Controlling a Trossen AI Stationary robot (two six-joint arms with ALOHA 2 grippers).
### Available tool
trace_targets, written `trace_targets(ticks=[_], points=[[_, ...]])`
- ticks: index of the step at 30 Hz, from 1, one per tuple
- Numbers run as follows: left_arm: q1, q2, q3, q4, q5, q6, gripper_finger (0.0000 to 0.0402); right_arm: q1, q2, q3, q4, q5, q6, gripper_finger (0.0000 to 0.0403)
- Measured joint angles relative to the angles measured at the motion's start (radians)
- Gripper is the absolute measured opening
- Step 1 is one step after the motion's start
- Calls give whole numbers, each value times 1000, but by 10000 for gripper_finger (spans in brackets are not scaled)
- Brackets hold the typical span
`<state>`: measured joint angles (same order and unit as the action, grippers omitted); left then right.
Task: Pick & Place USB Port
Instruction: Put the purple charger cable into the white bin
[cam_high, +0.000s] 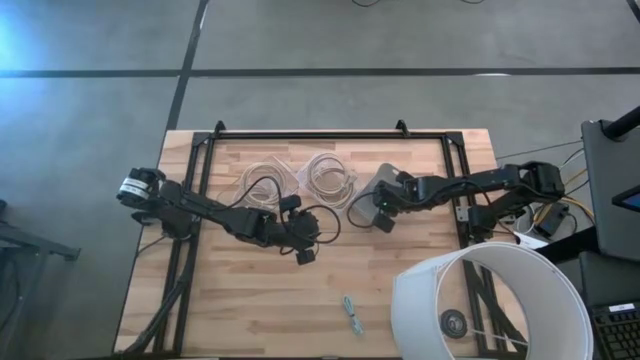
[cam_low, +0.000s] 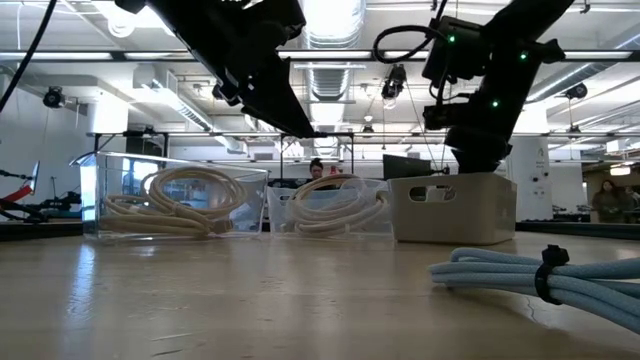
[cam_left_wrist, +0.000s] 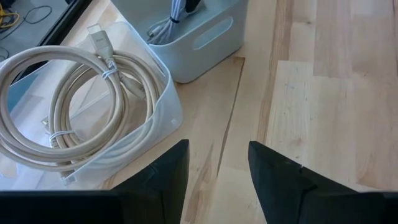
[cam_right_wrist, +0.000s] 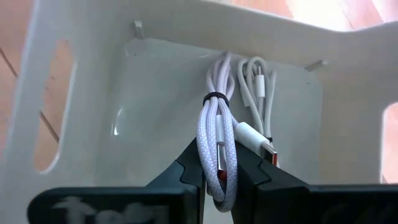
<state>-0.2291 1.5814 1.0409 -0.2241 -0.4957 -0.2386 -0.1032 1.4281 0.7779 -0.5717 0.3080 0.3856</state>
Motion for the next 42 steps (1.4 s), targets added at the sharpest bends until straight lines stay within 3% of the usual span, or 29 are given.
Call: trace_targets(ticks=[42], points=[[3, 0, 0, 0, 0, -1, 170, 0, 1, 14, 2, -2, 7, 38]])
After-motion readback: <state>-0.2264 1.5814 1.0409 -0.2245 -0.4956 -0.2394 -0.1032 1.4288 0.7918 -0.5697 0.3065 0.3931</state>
